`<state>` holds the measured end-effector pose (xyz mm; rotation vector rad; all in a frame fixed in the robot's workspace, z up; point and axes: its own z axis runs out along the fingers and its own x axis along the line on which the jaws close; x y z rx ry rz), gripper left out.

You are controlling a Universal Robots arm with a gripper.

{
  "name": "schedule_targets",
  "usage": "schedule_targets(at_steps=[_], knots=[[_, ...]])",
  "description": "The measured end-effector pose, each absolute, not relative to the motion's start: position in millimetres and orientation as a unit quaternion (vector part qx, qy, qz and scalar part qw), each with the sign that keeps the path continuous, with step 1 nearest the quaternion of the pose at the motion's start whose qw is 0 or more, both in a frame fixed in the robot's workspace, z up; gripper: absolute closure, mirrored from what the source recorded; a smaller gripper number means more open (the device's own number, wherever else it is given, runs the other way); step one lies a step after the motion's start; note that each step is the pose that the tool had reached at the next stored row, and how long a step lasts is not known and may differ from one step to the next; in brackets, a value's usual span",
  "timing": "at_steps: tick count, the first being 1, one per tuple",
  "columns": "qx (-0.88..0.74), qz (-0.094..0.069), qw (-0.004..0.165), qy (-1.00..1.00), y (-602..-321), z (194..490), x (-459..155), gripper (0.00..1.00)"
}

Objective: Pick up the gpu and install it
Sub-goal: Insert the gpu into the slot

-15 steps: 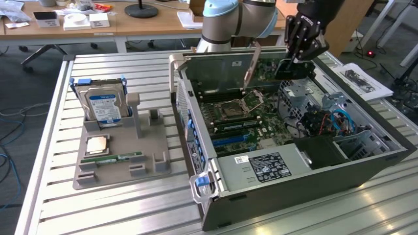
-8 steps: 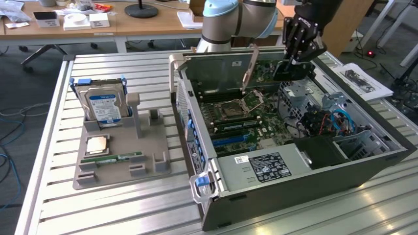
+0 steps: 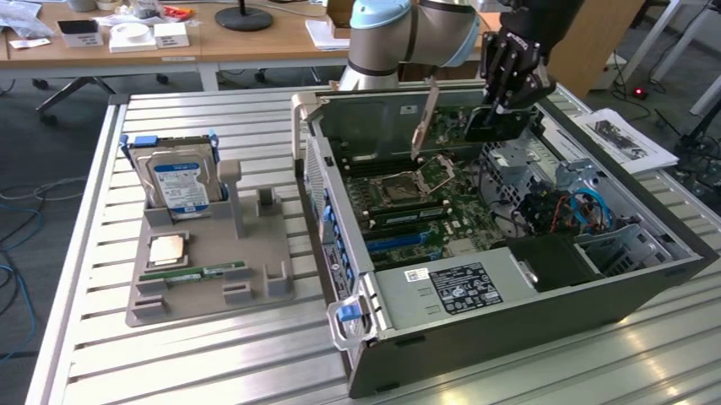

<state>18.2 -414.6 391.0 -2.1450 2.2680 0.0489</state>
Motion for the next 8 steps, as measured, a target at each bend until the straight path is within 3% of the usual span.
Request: schedule_targets(at_steps=[8], knots=[[-0.689,0.016,0.01,0.724,-417.5,387.6,12.7,0.73]])
